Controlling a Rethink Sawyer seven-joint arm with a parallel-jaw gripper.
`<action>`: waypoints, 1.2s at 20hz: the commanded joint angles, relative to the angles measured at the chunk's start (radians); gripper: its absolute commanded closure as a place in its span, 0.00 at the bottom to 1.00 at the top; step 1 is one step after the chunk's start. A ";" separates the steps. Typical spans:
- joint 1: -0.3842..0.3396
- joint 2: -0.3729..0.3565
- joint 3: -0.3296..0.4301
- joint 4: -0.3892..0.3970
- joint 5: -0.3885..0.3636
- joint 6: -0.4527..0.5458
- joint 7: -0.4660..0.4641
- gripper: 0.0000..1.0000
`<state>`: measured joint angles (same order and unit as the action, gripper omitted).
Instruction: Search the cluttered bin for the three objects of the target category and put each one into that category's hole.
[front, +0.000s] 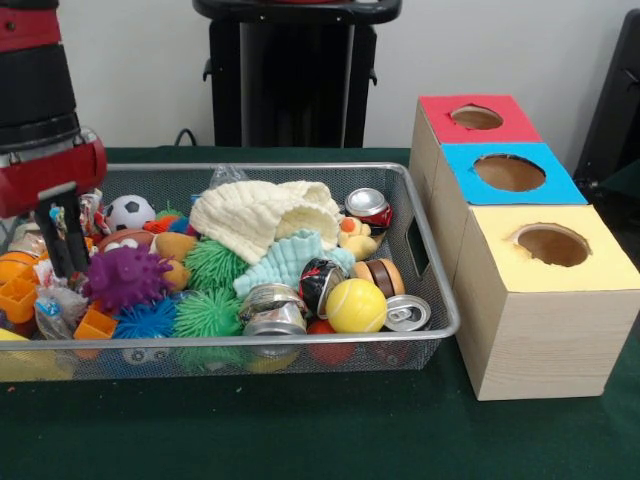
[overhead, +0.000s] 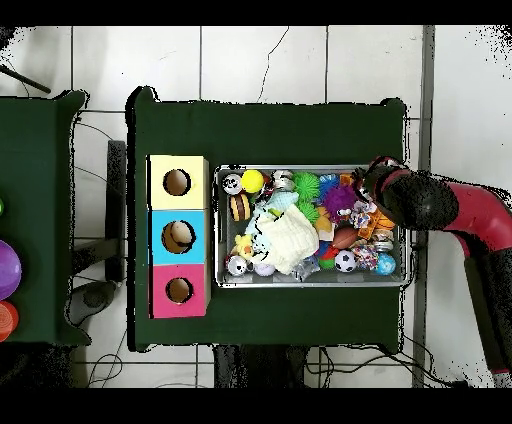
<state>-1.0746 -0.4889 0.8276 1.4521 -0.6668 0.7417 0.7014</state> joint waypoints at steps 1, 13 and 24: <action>0.021 -0.072 -0.056 0.066 0.038 0.117 0.023 1.00; -0.016 -0.024 -0.056 0.080 0.018 0.034 -0.058 1.00; -0.043 -0.008 -0.039 0.100 0.005 -0.022 -0.061 0.00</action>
<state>-1.1004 -0.5515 0.8228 1.4715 -0.6247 0.7413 0.7014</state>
